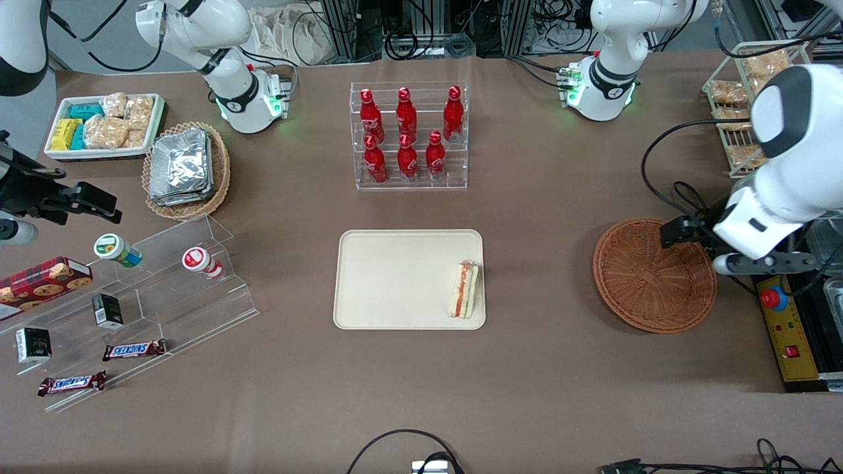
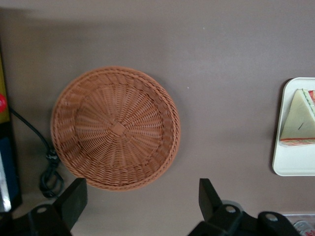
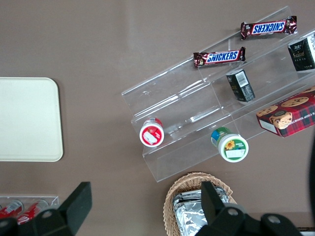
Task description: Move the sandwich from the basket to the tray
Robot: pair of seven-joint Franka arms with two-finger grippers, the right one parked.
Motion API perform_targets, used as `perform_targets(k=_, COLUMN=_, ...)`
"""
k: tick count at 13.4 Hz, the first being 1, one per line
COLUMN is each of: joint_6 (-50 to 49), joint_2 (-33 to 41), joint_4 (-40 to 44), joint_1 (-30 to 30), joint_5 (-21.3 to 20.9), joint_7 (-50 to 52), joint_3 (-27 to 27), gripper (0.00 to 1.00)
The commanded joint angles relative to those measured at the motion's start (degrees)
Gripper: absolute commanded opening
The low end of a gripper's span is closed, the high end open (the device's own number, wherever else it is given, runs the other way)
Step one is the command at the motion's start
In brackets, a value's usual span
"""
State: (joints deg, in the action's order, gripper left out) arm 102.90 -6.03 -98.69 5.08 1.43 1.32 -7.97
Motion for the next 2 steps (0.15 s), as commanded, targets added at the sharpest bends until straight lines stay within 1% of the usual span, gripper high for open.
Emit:
perform_targets(k=1, joint_6=-2.61, joint_2=-0.91, joint_4=3.4, joint_1=-3.93, joint_5=0.42, joint_7=-8.4, joint_3=5.84, gripper=1.0)
perform_targets(k=2, joint_6=-2.79, joint_2=-1.61, joint_4=4.98, joint_1=-4.81, joint_5=0.33, joint_7=-10.0, joint_3=6.03, gripper=1.0)
